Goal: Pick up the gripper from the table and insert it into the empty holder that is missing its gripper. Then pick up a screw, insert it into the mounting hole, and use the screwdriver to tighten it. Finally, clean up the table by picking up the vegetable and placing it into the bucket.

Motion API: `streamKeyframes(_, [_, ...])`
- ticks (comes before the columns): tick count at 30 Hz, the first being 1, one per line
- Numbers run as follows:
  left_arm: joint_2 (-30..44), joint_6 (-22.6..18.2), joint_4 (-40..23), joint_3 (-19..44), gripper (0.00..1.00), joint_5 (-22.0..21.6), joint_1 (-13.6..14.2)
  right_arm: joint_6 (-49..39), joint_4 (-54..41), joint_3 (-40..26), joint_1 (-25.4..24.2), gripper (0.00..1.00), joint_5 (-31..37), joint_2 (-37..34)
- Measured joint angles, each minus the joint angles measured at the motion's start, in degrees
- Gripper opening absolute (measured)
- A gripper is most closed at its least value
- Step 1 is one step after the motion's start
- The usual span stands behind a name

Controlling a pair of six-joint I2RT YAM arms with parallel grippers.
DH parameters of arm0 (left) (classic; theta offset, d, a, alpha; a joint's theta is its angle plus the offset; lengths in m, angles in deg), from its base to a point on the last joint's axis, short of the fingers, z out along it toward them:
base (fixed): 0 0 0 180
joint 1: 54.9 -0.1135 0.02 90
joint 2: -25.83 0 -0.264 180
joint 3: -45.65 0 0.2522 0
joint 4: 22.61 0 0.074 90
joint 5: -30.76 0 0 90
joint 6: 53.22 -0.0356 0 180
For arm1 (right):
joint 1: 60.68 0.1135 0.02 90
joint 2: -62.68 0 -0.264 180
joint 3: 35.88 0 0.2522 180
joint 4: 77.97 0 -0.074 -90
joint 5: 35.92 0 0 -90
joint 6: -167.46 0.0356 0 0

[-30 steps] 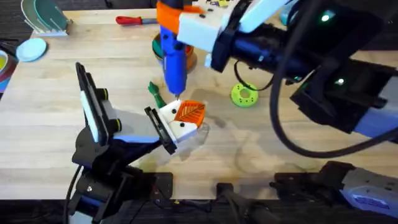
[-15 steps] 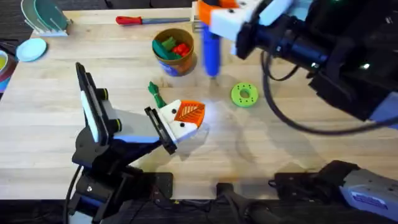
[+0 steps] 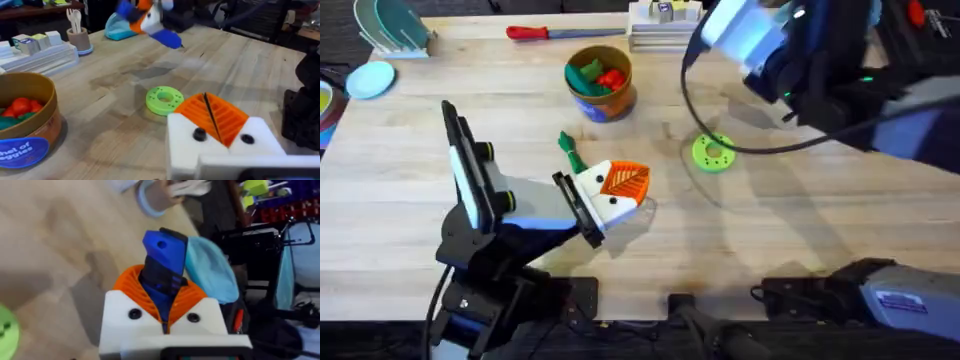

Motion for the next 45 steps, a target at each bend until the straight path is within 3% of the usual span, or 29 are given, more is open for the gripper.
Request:
streamKeyframes(9, [0.0,0.0,0.0,0.0,0.015,0.02,0.0,-11.56,-4.18,0.0,0.17,0.018,2.23,-13.49])
streamKeyframes(16, [0.0,0.0,0.0,0.0,0.015,0.02,0.0,-13.43,-6.09,0.0,1.62,0.029,2.75,-15.05])
streamKeyframes(17, [0.0,0.0,0.0,0.0,0.015,0.02,0.0,-13.22,-6.59,0.0,1.73,0.125,2.67,-15.05])
streamKeyframes(21, [0.0,-0.02,0.0,0.0,0.018,0.01,0.0,-12.91,-6.08,-0.23,2.32,0.699,3.51,-14.91])
streamKeyframes(22, [0.0,-0.18,0.0,0.0,0.047,0.02,0.0,-12.59,-5.71,-0.41,2.38,0.843,4.04,-14.71])
streamKeyframes(23, [0.0,-0.22,0.0,0.0,0.111,0.02,0.0,-12.1,-5.72,-0.66,2.38,0.892,4.31,-14.44])
streamKeyframes(25, [0.0,-0.33,0.0,0.0,0.275,0.0,0.0,-10.61,-6.09,-0.72,2.75,0.913,4.43,-14.18])
streamKeyframes(30, [0.0,-0.33,0.0,0.0,0.865,0.0,0.0,-5.71,-7.16,-0.72,4.41,0.917,4.64,-13.69])
streamKeyframes(31, [0.0,-0.39,0.0,0.0,0.917,-0.02,0.0,-4.53,-7.55,-0.72,4.64,0.917,4.57,-13.36])
streamKeyframes(41, [0.0,-0.38,0.37,0.0,0.955,-1.4,0.0,6.06,-11.72,-0.68,5.03,0.922,4.41,-4.79])
streamKeyframes(45, [-0.02,0.66,-0.48,0.52,0.956,-5.48,0.0,7.7,-14.57,-0.68,5.03,0.924,4.41,-1.94])
